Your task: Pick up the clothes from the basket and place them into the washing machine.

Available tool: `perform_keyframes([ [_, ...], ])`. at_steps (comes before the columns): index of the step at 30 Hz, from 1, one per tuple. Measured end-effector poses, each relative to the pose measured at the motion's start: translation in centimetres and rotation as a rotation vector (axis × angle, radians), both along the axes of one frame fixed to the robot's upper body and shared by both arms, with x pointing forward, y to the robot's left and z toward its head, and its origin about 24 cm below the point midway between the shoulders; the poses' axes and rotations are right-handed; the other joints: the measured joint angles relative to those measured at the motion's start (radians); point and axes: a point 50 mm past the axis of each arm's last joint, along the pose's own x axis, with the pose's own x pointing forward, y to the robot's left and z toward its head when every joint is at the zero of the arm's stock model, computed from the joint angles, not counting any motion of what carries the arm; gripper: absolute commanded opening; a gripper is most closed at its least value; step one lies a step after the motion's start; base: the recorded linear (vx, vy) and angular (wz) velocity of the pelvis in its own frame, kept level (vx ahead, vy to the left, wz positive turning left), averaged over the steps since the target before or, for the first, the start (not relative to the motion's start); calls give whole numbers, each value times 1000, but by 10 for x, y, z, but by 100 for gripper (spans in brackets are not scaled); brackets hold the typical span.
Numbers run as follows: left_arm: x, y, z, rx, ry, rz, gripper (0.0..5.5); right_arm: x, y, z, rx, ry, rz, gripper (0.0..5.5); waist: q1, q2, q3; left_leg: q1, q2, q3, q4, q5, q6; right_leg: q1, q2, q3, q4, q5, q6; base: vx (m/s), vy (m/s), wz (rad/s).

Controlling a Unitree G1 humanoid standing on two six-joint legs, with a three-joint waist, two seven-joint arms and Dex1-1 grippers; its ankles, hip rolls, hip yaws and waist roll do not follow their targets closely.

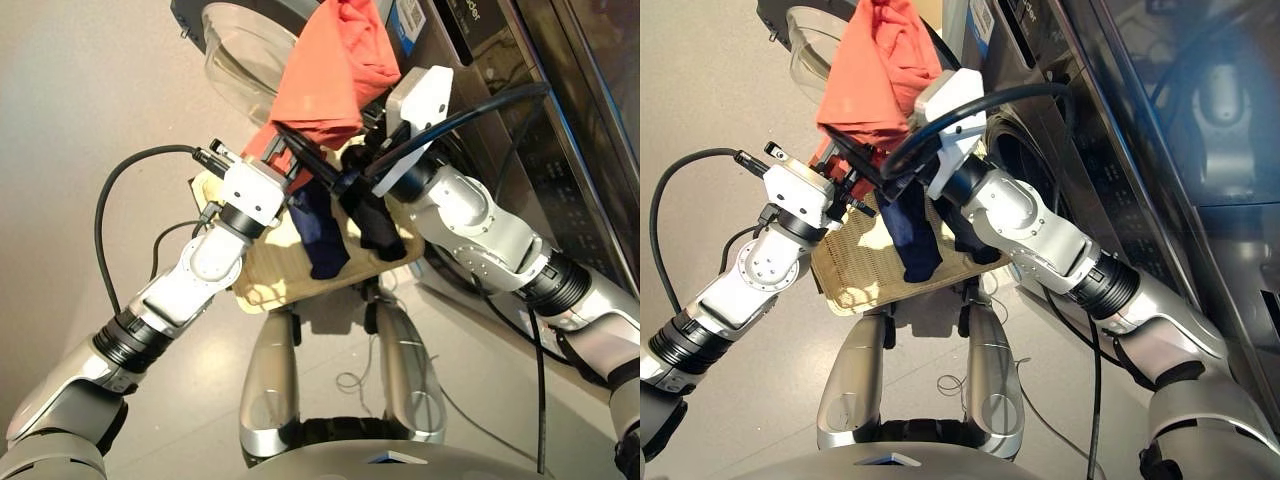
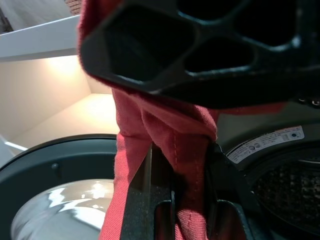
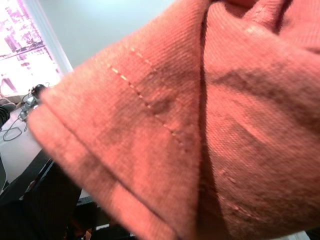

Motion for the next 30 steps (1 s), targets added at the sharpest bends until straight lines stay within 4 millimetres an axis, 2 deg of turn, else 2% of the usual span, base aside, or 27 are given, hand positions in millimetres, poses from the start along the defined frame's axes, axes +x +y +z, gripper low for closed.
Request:
perform_keyframes([
  [4, 0, -1, 0, 3, -3, 1, 0, 1, 1, 1, 3, -1, -3, 550, 0, 0, 0, -3, 0, 0, 1, 0, 0, -3, -2, 0, 0, 0, 0, 0, 0, 0],
  [5, 0, -1, -1, 5, -4, 0, 0, 1, 1, 1, 5, 0, -5, 252, 0, 0, 0, -4, 0, 0, 1, 0, 0, -4, -2, 0, 1, 0, 0, 0, 0, 0],
  [6, 0, -2, -1, 5, -2, -1, 0, 1, 1, 1, 7, 1, -9, 82, 0, 0, 0, -4, 0, 0, 1, 0, 0, -4, -2, 0, 1, 0, 0, 0, 0, 0],
  [7, -1, -3, -3, 8, 1, -5, 0, 1, 0, 1, 8, 1, -12, 0, 0, 0, 0, -4, 0, 0, 2, 0, 0, -4, -2, 0, 1, 0, 0, 0, 0, 0],
  [18, -1, -5, -3, 12, -14, 5, 0, 2, -1, 1, 4, -29, -46, 0, -1, 0, 0, -5, 0, -1, 5, 0, 0, -5, -1, 0, 4, 0, 0, 0, 0, 0],
  [22, -2, -7, -3, 36, -39, 7, 0, 0, -7, -7, 35, -87, -103, 0, 2, 1, 0, -8, 0, -2, 5, 0, 0, -7, -2, -1, 4, 0, 0, 0, 0, 0],
  [23, -2, -8, -5, 42, -38, 6, 47, -1, -8, -11, 53, -85, -112, 0, -1, 1, 0, -10, 0, -2, 5, 0, 0, -9, -2, -1, 4, 0, 0, 0, 0, 0],
  [24, -3, -10, -7, 55, -44, 6, 175, -2, -10, -17, 75, -93, -132, 0, -1, 3, 0, -15, 0, -2, 6, 0, 0, -14, -3, -1, 5, 0, 0, 0, 0, 0],
  [25, -4, -10, -9, 54, -43, 9, 226, -2, -13, -22, 91, -88, -157, 0, -1, 6, 1, -18, -1, -3, 7, 0, 0, -16, -3, -2, 5, 0, 0, 0, 0, 0],
  [26, -5, -10, -11, 52, -41, 14, 250, -1, -16, -27, 97, -73, -195, 0, -1, 8, 1, -20, -1, -4, 7, 0, 0, -17, -3, -3, 5, 0, 0, 0, 0, 0],
  [27, -5, -9, -13, 43, -35, 26, 345, 2, -22, -33, 96, -68, -238, 0, 0, 11, 1, -19, -1, -5, 7, 0, 0, -16, -4, -4, 6, 0, 0, 0, 0, 0],
  [28, -5, -9, -16, 33, -36, 43, 503, 6, -32, -39, 113, -60, -299, 0, 2, 14, 1, -19, -1, -9, 7, 0, 0, -15, -3, -6, 6, -1, 0, 0, 0, 0],
  [29, -6, -8, -19, 3, -28, 63, 550, 10, -44, -54, 121, -22, -381, 0, 1, 17, 1, -19, -2, -12, 8, 0, 0, -13, -2, -7, 7, -2, 1, 0, 0, 0],
  [30, -5, -5, -20, -34, -24, 92, 550, 17, -58, -70, 107, 28, -475, 0, 1, 21, 1, -20, -3, -15, 8, 0, 1, -13, -2, -8, 8, -2, 2, 0, 0, 0],
])
